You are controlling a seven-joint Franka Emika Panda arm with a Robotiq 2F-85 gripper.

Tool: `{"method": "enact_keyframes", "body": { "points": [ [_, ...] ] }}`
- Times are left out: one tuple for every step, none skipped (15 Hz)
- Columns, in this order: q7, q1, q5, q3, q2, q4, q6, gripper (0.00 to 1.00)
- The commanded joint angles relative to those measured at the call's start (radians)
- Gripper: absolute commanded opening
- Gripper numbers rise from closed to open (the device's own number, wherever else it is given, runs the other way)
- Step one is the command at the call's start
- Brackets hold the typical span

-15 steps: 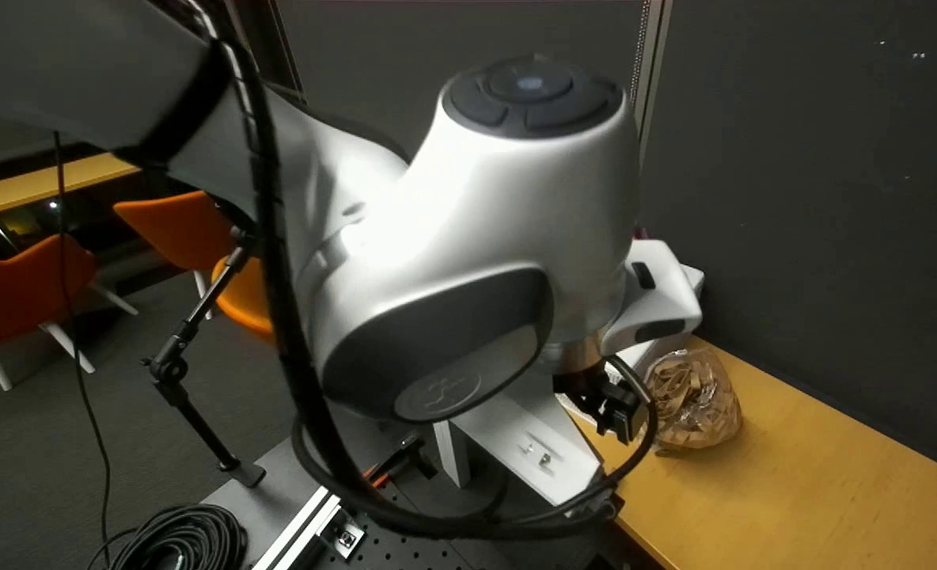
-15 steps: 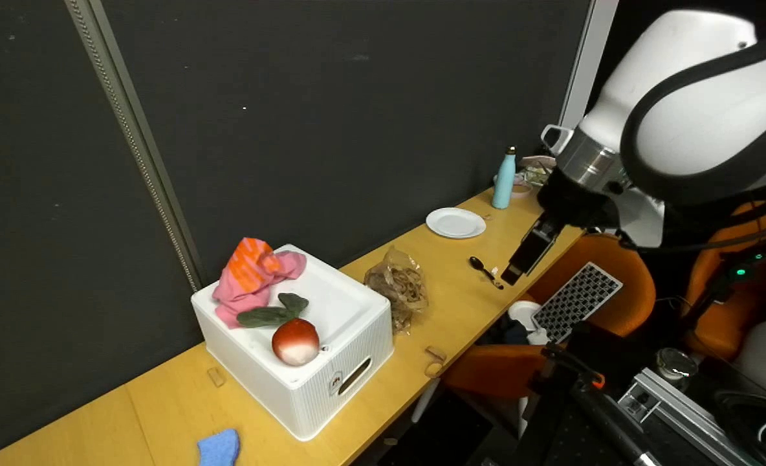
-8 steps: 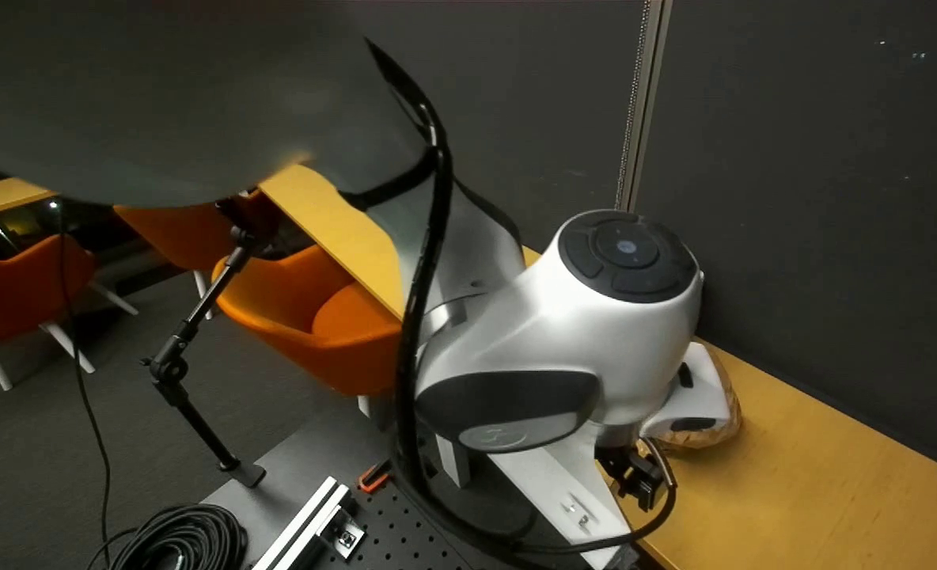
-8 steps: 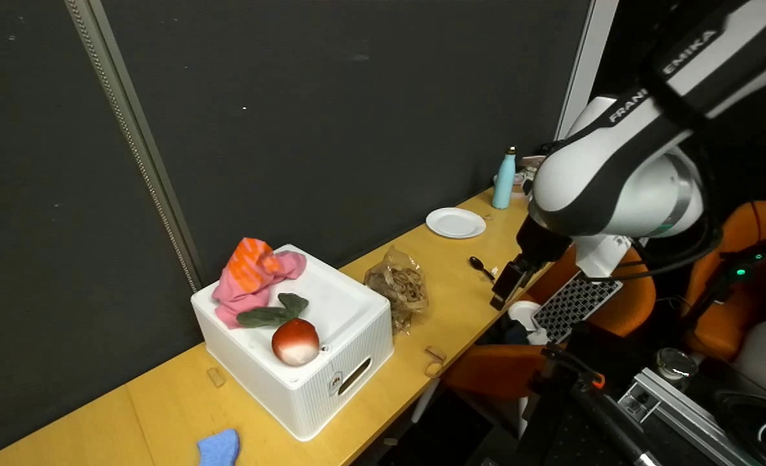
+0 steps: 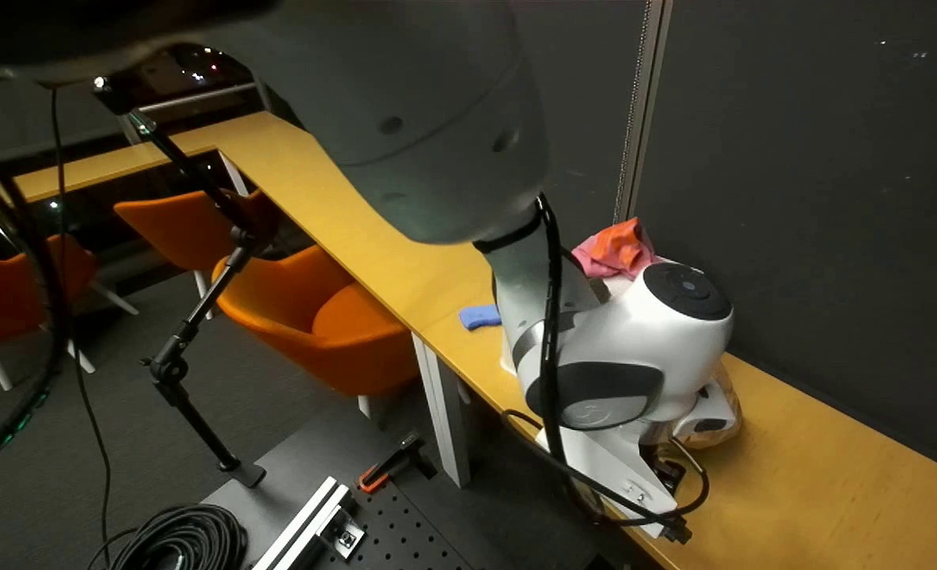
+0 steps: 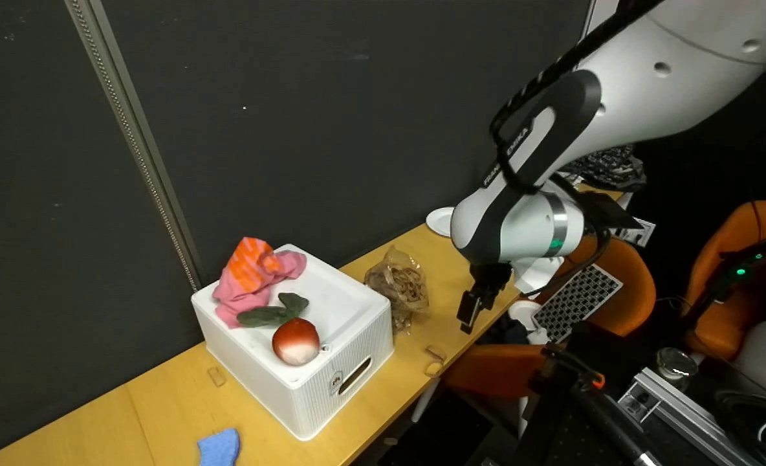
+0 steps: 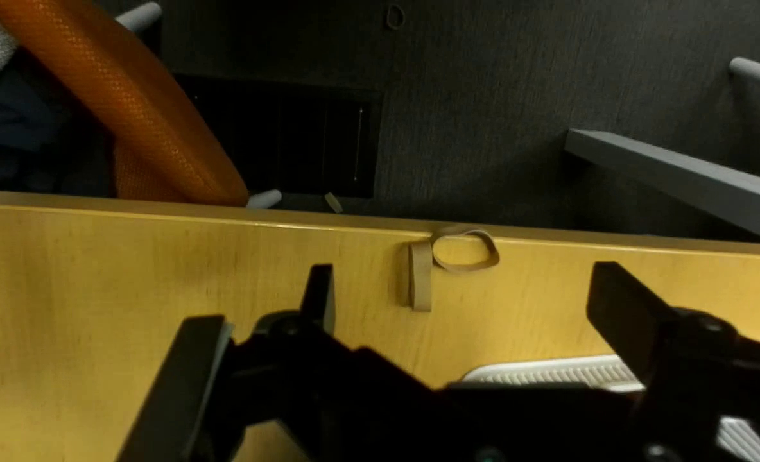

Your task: Pick up the rubber band from the table and put it in the clear rubber band bag

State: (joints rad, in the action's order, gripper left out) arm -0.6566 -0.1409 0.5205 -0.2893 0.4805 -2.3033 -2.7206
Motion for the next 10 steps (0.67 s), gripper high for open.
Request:
{"method": "enact_keyframes", "body": {
  "points": [
    [0.15, 0.172, -0.219, 0.131, 0.136, 0.155, 0.048, 1.0],
    [0.175, 0.211, -0.26, 0.161, 0.169, 0.191, 0.044, 1.0],
    [0.194, 0.245, -0.299, 0.186, 0.198, 0.222, 0.04, 1.0],
    [0.21, 0.268, -0.329, 0.206, 0.223, 0.247, 0.038, 1.0],
    [0.217, 0.289, -0.35, 0.231, 0.252, 0.271, 0.029, 1.0],
    [0.227, 0.301, -0.371, 0.25, 0.272, 0.286, 0.023, 1.0],
    [0.242, 0.307, -0.388, 0.263, 0.287, 0.297, 0.028, 1.0],
    [0.247, 0.315, -0.402, 0.279, 0.306, 0.309, 0.025, 1.0],
    [0.25, 0.321, -0.412, 0.293, 0.329, 0.324, 0.018, 1.0],
    [0.256, 0.324, -0.422, 0.303, 0.349, 0.34, 0.018, 1.0]
  ]
}}
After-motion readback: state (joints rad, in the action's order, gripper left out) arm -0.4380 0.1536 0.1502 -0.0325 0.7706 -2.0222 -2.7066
